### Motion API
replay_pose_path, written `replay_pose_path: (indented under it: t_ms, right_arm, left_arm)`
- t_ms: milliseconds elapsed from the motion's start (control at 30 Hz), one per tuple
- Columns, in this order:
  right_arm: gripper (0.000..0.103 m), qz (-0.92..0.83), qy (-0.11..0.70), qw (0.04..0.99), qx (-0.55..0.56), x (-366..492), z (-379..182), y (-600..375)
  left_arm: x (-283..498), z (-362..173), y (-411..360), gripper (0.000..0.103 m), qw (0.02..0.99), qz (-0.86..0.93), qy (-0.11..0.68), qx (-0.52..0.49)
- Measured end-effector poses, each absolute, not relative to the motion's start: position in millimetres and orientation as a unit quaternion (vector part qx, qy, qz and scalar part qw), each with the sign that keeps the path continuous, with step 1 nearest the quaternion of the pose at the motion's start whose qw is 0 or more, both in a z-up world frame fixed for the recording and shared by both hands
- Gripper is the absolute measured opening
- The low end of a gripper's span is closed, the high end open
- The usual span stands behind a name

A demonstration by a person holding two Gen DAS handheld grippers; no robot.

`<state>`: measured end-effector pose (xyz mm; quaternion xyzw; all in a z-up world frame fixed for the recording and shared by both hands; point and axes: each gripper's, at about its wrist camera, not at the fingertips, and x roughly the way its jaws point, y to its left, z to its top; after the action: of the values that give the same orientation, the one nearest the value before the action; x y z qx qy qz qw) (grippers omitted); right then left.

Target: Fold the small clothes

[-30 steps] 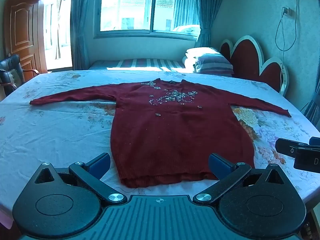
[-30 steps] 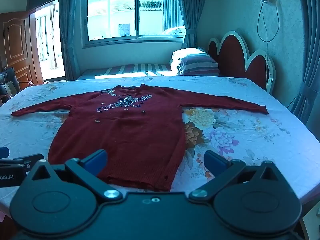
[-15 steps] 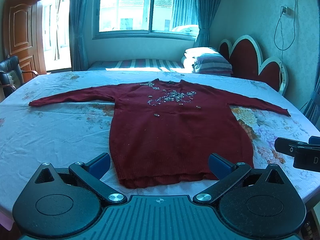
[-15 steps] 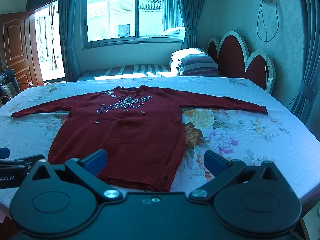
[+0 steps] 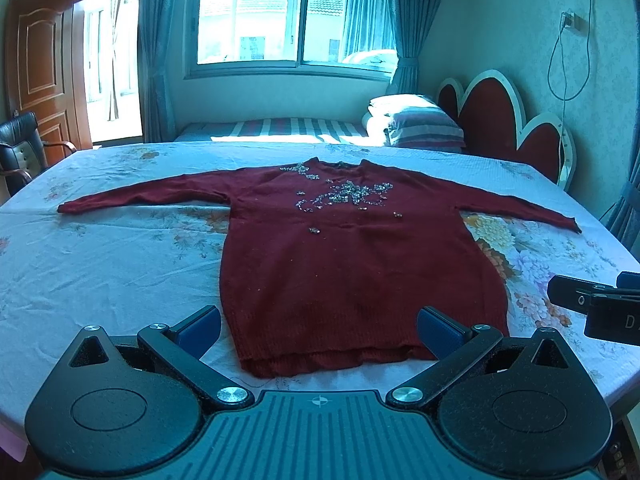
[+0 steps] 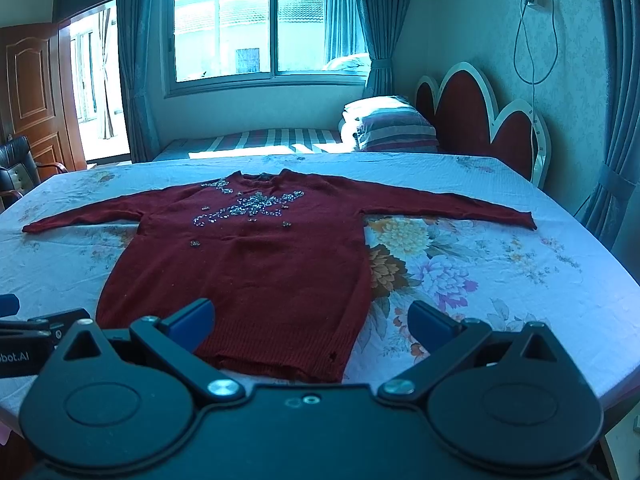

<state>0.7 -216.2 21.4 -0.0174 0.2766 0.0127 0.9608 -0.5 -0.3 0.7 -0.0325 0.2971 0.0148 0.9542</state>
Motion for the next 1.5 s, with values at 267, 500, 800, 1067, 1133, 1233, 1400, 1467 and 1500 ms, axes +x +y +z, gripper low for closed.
replay_pose_path:
  t_ms: [267, 500, 800, 1067, 1133, 1233, 1400, 1467, 1500]
  right_arm:
    - [0.103, 0.015, 0.277, 0.961, -0.020, 0.8, 20.9, -214.8]
    - [0.103, 0.014, 0.277, 0.960, -0.021, 1.4, 20.7, -214.3]
    - [0.103, 0.013, 0.279, 0.960, -0.022, 3.0, 20.3, -213.5]
    - [0.103, 0.013, 0.279, 0.960, -0.019, 7.2, 20.1, -216.3]
    - [0.103, 0.015, 0.279, 0.960, -0.018, 6.5, 19.9, -217.1]
    - [0.103, 0.015, 0.279, 0.960, -0.018, 6.5, 19.8, -218.1]
    - [0.103, 0.013, 0.279, 0.960, -0.017, 6.2, 19.0, -220.4]
    - [0.103, 0.012, 0.280, 0.960, -0.016, 6.7, 18.5, -221.5]
    - [0.103, 0.011, 0.280, 0.960, -0.016, 7.3, 18.2, -221.2]
  left_arm:
    - [1.0, 1.8, 0.5, 0.103, 0.954, 0.016, 0.298, -0.033]
    - [1.5, 2.0, -1.6, 0.103, 0.954, 0.017, 0.298, -0.031]
    - [2.5, 1.8, -4.0, 0.103, 0.954, 0.017, 0.299, -0.029]
    - [4.9, 1.0, -7.8, 0.103, 0.953, 0.014, 0.300, -0.025]
    - [5.4, 0.8, -8.4, 0.103, 0.953, 0.015, 0.300, -0.024]
    - [5.4, 0.4, -8.5, 0.103, 0.954, 0.015, 0.299, -0.026]
    - [6.1, -0.5, -9.4, 0.103, 0.953, 0.012, 0.302, -0.025]
    - [8.4, -0.9, -7.8, 0.103, 0.952, 0.013, 0.305, -0.027]
    - [9.4, -1.2, -6.6, 0.103, 0.951, 0.014, 0.307, -0.029]
